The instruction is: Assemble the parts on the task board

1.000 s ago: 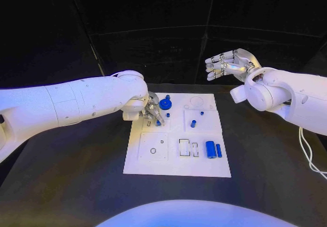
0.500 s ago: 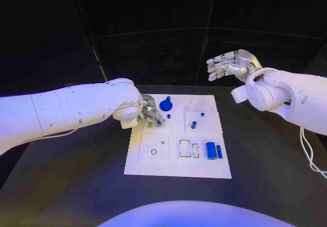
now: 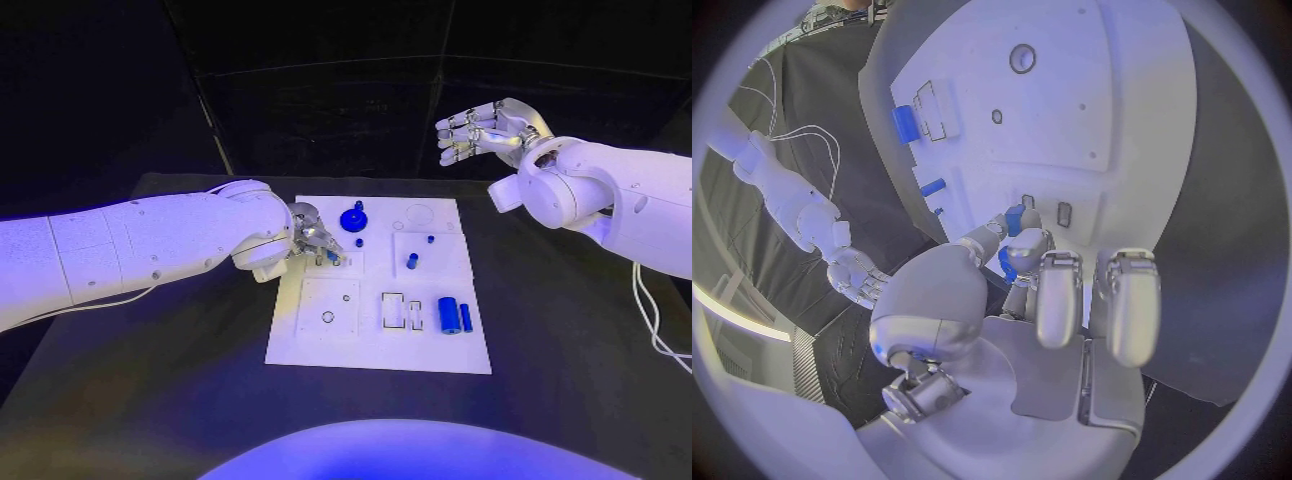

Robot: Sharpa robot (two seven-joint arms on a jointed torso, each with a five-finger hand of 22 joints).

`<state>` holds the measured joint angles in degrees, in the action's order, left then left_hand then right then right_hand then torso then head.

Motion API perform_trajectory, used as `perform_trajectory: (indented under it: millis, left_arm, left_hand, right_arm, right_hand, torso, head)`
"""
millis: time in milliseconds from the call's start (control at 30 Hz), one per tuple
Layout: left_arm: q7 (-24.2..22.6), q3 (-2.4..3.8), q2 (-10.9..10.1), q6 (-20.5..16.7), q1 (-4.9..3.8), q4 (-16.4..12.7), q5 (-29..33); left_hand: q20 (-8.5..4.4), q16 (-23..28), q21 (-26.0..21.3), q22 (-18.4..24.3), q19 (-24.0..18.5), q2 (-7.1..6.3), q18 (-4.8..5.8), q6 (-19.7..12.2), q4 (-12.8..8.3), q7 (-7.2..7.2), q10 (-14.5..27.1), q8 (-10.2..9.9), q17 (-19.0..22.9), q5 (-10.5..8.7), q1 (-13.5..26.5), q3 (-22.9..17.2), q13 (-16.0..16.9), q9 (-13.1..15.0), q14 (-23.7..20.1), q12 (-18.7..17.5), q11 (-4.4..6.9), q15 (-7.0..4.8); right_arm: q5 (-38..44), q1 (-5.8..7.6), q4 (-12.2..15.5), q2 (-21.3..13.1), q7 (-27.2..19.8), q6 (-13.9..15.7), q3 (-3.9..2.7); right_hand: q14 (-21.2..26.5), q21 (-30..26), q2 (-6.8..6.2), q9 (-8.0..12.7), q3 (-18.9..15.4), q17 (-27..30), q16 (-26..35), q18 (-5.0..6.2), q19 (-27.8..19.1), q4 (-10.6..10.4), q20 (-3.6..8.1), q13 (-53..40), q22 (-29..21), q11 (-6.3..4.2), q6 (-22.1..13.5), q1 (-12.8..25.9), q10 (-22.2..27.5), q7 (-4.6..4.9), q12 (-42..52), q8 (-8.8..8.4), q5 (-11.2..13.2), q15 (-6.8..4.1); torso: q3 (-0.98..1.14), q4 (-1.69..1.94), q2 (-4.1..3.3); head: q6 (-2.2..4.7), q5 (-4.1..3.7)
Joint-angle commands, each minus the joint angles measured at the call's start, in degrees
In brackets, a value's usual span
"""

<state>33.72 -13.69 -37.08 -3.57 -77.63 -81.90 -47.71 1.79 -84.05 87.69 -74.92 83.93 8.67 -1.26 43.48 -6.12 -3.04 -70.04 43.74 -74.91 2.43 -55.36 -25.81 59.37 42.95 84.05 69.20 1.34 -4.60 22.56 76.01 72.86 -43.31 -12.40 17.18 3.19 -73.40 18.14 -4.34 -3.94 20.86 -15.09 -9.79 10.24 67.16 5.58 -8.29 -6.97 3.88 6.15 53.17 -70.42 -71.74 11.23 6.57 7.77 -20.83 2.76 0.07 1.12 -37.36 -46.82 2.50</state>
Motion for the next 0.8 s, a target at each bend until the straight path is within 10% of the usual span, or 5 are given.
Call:
perform_trajectory:
  millis: [33, 800]
  left_arm:
    - [-0.67, 0.0, 0.16, -1.23, 0.15, 0.34, -2.96]
    - [-0.44, 0.01, 2.51, 5.47, 0.39, 3.01, -5.71]
  left_hand:
    - [-0.45, 0.35, 0.25, -11.4, 4.44, -0.63, 0.4, -0.41, -5.72, 0.1, -0.42, 0.3, -9.4, 0.26, 0.08, -6.96, -0.05, 0.2, 4.41, 0.21, -0.1, -0.29]
    - [-0.47, 0.33, 0.27, -11.46, 4.47, -1.55, 0.42, -0.59, -5.63, 0.1, -0.41, 0.33, -9.44, 0.25, 0.06, -8.38, -0.16, 0.44, 4.42, 0.17, -0.09, -0.3]
  right_arm:
    - [0.08, 0.13, -0.1, 0.02, -0.59, -0.69, -0.05]
    - [0.09, 0.13, -0.36, 0.31, -0.63, -0.79, -0.05]
  right_hand:
    - [0.1, -0.19, 0.25, 0.03, -0.16, 0.07, 0.32, 0.2, 0.07, -0.16, -0.37, 0.05, -0.06, 0.3, -0.35, 0.29, -0.04, -0.05, -0.2, -0.17, -0.36, 0.24]
    - [0.1, -0.28, 0.28, 0.03, -0.18, 0.07, 0.36, 0.19, 0.07, -0.24, -0.39, 0.07, -0.06, 0.31, -0.38, 0.37, -0.04, -0.03, -0.24, -0.18, -0.45, 0.26]
  torso:
    - [0.04, -0.13, -0.06]
    - [0.06, -0.03, -0.07]
  head:
    - [0.01, 0.13]
    - [-0.57, -0.23]
